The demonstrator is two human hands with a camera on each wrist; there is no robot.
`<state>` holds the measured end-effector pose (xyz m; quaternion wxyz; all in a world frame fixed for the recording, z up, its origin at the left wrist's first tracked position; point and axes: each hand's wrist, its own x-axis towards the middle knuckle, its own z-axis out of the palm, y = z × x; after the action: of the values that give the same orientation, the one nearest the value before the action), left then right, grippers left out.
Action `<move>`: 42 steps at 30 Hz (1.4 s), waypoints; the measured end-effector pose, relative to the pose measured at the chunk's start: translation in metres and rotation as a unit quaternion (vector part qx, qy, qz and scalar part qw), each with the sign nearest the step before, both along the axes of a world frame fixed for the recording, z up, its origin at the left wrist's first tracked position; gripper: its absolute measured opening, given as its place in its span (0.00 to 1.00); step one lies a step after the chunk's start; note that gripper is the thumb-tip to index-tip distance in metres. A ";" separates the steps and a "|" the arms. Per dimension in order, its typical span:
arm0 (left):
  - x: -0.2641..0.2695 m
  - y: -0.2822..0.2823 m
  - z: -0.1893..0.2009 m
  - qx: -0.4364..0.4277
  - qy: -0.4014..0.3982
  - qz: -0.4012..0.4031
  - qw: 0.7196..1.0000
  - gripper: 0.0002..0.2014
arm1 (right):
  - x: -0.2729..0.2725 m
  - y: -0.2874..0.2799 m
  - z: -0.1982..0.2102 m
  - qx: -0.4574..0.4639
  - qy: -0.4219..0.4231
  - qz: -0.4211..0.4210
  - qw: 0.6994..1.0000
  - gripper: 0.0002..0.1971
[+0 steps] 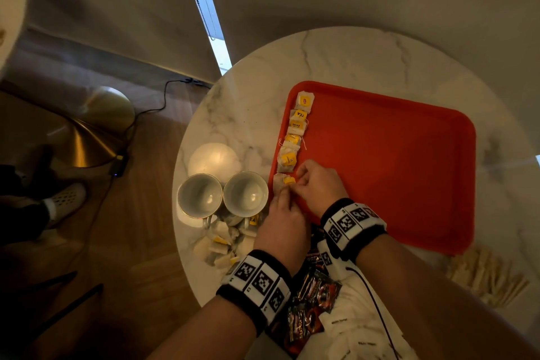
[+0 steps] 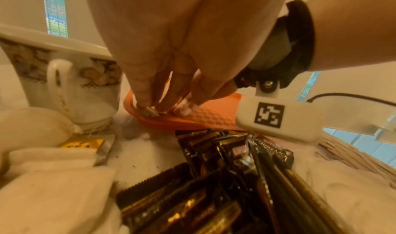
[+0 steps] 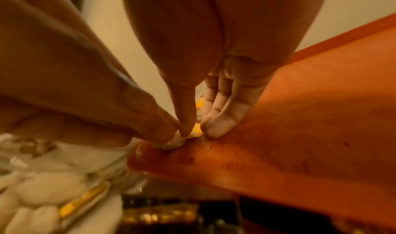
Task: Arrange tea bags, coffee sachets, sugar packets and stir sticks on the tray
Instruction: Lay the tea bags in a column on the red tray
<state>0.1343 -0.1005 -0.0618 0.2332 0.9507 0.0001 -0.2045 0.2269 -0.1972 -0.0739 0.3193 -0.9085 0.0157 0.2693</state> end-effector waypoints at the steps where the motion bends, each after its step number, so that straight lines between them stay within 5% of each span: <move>1: -0.001 0.000 0.001 0.007 0.010 -0.011 1.000 0.28 | 0.000 0.003 -0.001 -0.019 -0.010 0.021 1.000 0.07; 13: 0.002 0.009 0.002 -0.058 0.057 0.042 0.996 0.15 | -0.007 0.004 -0.001 -0.045 -0.058 0.073 0.995 0.07; 18: 0.000 0.006 0.008 -0.057 0.052 0.045 0.996 0.16 | -0.006 0.002 0.006 0.029 -0.016 -0.031 0.999 0.04; 23: -0.020 0.012 0.036 -0.063 -0.016 0.001 0.998 0.16 | -0.030 -0.002 0.031 0.038 -0.016 -0.041 0.998 0.04; 28: -0.055 0.061 0.057 -0.015 0.018 -0.017 1.000 0.16 | -0.091 0.014 0.052 0.037 0.018 0.083 0.996 0.01; 33: -0.084 0.109 0.055 0.071 0.065 -0.011 0.995 0.17 | -0.114 0.045 0.035 -0.100 -0.059 0.241 0.964 0.24; 36: -0.091 0.121 0.047 0.082 0.066 -0.005 0.994 0.16 | -0.121 0.058 0.024 -0.150 -0.083 0.270 0.947 0.30; 42: -0.094 0.123 0.031 0.010 0.060 0.022 0.998 0.17 | -0.120 0.051 0.021 -0.125 -0.077 0.247 0.958 0.21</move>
<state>0.0400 0.0225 -0.0311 0.2273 0.9390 0.0374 -0.2555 0.1067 -0.1460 -0.0526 0.1266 -0.9347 -0.2008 0.2646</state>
